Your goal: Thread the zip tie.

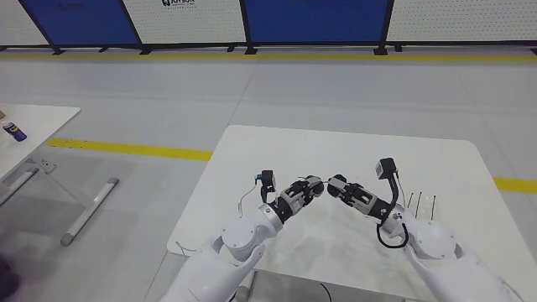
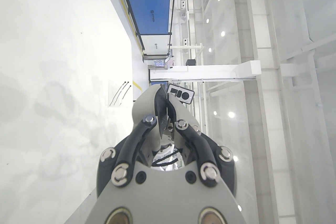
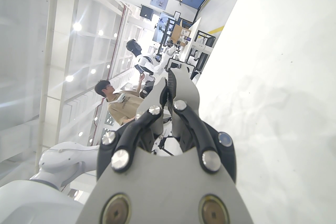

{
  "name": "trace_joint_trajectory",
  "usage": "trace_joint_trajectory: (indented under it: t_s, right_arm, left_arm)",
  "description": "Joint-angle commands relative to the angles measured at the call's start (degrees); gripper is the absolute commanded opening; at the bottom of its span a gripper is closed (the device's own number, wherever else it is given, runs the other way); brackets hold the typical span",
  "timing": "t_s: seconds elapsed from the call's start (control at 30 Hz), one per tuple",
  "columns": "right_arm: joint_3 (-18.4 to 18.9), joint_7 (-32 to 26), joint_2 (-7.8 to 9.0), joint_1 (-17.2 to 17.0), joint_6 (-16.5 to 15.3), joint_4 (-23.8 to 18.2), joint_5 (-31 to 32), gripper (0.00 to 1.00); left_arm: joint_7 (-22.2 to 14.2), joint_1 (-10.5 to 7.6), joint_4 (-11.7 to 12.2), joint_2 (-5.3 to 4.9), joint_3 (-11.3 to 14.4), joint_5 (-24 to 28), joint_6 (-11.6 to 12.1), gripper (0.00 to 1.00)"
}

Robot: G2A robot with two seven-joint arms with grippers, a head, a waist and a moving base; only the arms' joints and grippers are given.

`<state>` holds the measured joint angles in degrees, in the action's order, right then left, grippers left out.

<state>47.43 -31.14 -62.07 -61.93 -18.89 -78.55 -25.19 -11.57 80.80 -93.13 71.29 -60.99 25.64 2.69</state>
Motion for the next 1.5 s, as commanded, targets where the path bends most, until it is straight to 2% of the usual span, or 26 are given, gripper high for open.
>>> trace_joint_trajectory:
  t_s: [0.0,0.03,0.07,0.23,0.43,0.57,0.9,1.03,1.23,1.33,1.37,1.47]
  right_arm:
    - [0.3,-0.1,-0.03,-0.2,0.8,-0.6,0.6,0.42]
    - [0.6,-0.3,-0.03,-0.3,1.4,-0.9,1.1,0.82]
    - [0.8,-0.6,-0.01,-0.3,2.0,-1.2,1.5,1.0]
    - [3.0,-1.1,0.33,-1.2,4.0,-2.6,2.7,1.0]
    - [10.3,-1.0,2.1,-5.8,6.1,-5.5,2.7,1.0]
    - [14.8,-0.6,3.3,-9.4,11.7,-9.1,4.0,1.0]
    - [14.8,-0.6,3.3,-9.4,11.7,-9.1,4.0,1.0]
    - [14.7,-1.6,3.34,-9.3,11.4,-9.7,6.3,1.0]
    - [15.9,-9.5,4.23,-7.5,13.6,-11.1,15.7,1.0]
    - [16.3,-20.2,4.85,-5.0,14.7,-10.5,18.0,1.0]
    - [16.8,-19.5,4.9,-4.5,15.8,-9.9,18.8,1.0]
    - [16.8,-19.5,4.9,-4.5,15.8,-9.9,18.8,1.0]
  left_arm:
    - [0.0,0.13,-0.3,-0.03,-0.1,-0.1,0.0,0.0]
    - [-0.1,0.25,-0.5,-0.06,-0.2,-0.2,-0.1,0.0]
    - [-0.2,0.35,-0.7,-0.09,-0.3,-0.3,-0.2,0.0]
    - [0.0,0.8,-1.1,-0.31,-1.5,-0.1,-1.4,0.0]
    - [1.6,2.48,-1.6,-0.87,-3.4,-4.0,-1.9,0.0]
    - [1.8,3.48,-1.9,-1.15,-3.5,-7.0,-3.3,0.0]
    - [1.6,3.59,-2.0,-1.14,-3.2,-7.1,-3.7,0.0]
    - [3.2,3.53,-2.2,-1.02,-2.7,-8.3,-3.5,0.0]
    - [3.5,4.65,-4.0,-1.05,-3.1,-7.4,-2.7,0.0]
    - [5.1,5.16,-4.8,-0.95,-2.7,-8.2,-2.7,0.0]
    - [5.7,5.24,-4.9,-0.88,-2.5,-7.9,-2.8,0.0]
    - [5.9,5.28,-4.9,-0.84,-2.5,-7.7,-2.8,0.0]
